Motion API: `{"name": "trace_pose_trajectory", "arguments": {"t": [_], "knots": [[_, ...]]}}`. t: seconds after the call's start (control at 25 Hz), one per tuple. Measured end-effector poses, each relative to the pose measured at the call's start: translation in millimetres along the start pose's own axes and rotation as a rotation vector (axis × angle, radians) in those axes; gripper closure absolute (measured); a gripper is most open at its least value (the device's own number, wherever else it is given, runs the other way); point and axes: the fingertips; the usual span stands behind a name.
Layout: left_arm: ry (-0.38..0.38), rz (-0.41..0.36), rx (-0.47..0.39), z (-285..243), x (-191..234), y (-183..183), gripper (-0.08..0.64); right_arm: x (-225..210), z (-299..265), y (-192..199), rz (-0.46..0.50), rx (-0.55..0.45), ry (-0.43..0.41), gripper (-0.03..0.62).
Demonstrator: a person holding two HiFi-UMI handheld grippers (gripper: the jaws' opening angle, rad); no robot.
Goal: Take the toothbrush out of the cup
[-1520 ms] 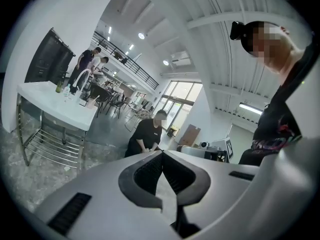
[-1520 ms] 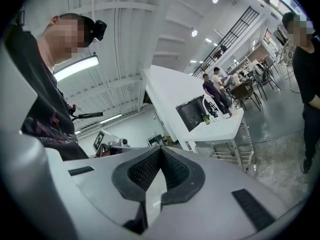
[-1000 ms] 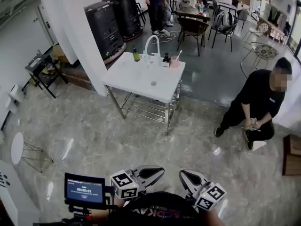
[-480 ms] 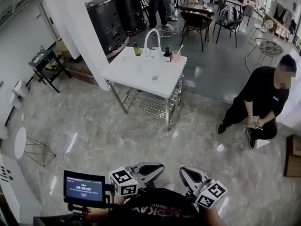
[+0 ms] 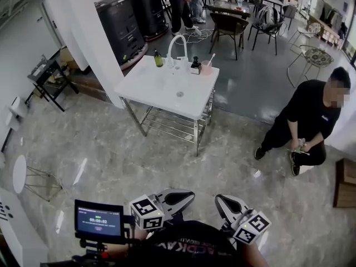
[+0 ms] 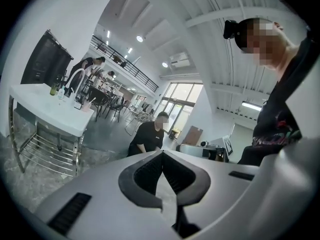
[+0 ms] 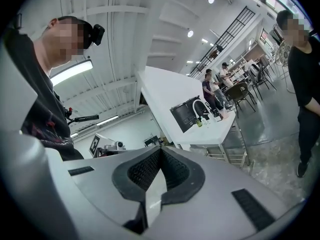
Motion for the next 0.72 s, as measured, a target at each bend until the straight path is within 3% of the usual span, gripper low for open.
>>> {"name": "trace_pose_trajectory", "arguments": {"t": [0.32, 0.72], "knots": [[0.068, -0.024, 0.047, 8.6, 90.7, -20.9, 0.552, -25.8, -92.9, -25.5, 0.010, -0.019, 0.049, 0.584], [0.130, 0.084, 0.138, 8.5, 175.6, -15.5, 0.552, -60.2, -176.2, -37.9, -0.049, 0.000, 0.104, 0.584]]}}
Point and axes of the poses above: the fingertips, and each gripper's own axes: z backward along the fingers, x to its left, y out of its underside, and after that the axes turned 8 degrees about -z, right-handed
